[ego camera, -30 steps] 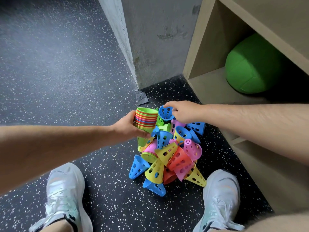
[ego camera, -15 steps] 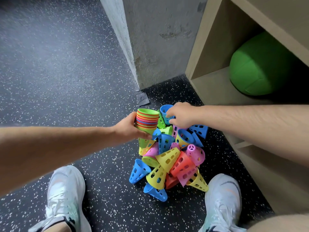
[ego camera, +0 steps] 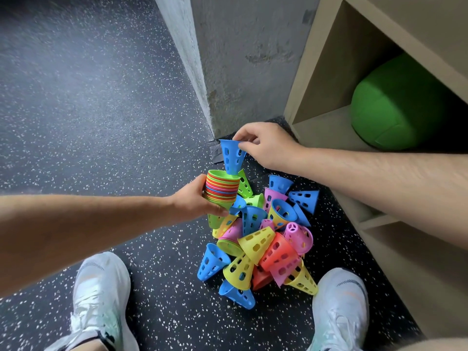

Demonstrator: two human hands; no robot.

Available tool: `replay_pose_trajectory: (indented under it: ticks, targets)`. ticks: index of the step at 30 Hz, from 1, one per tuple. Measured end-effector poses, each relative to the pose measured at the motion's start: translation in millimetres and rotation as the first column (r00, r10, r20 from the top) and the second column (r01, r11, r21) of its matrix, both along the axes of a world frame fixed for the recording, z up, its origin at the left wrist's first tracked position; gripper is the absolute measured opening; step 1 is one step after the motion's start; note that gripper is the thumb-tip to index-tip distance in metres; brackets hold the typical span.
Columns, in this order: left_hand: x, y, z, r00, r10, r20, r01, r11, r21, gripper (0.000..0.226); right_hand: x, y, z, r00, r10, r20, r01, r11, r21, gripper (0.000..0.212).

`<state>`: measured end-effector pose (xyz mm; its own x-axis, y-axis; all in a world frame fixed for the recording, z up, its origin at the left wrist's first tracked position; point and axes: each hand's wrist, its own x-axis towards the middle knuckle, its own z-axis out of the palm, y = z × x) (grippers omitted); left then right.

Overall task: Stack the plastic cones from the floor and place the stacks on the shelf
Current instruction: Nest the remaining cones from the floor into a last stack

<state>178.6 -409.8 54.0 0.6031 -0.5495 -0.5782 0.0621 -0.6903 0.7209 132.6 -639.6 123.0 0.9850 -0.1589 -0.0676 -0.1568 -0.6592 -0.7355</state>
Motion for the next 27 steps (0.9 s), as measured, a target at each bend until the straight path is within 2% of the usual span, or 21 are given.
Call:
replay_pose_trajectory:
  ticks: [4, 6, 10, 13, 17, 27]
  targets:
    - [-1, 4, -1, 1.000, 0.027, -0.006, -0.027, 1.000, -0.015, 0.074, -3, 17, 1, 0.997, 0.071, 0.005, -0.072, 0.996, 0.056, 0.009]
    - [0, 8, -2, 0.999, 0.043, -0.006, -0.043, 0.999, -0.023, 0.080, -2, 21, -2, 0.989, 0.145, -0.014, -0.144, 0.989, 0.031, 0.009]
    - [5, 15, -4, 0.997, 0.072, 0.009, -0.071, 0.997, -0.021, 0.090, 1, 23, -12, 0.936, 0.300, -0.183, -0.296, 0.954, 0.049, 0.014]
    - [7, 19, -6, 0.997, 0.076, 0.014, -0.076, 0.997, -0.007, 0.077, 4, 25, -18, 0.935, 0.279, -0.220, -0.258, 0.959, 0.120, 0.025]
    - [9, 24, -8, 0.997, 0.079, -0.011, -0.079, 0.997, 0.001, 0.074, 11, 15, -28, 0.944, 0.214, -0.251, -0.217, 0.976, 0.017, 0.029]
    - [10, 25, -6, 0.995, 0.093, -0.027, -0.093, 0.996, 0.010, 0.072, 21, -3, -59, 0.838, 0.266, -0.477, -0.414, 0.879, -0.236, 0.040]
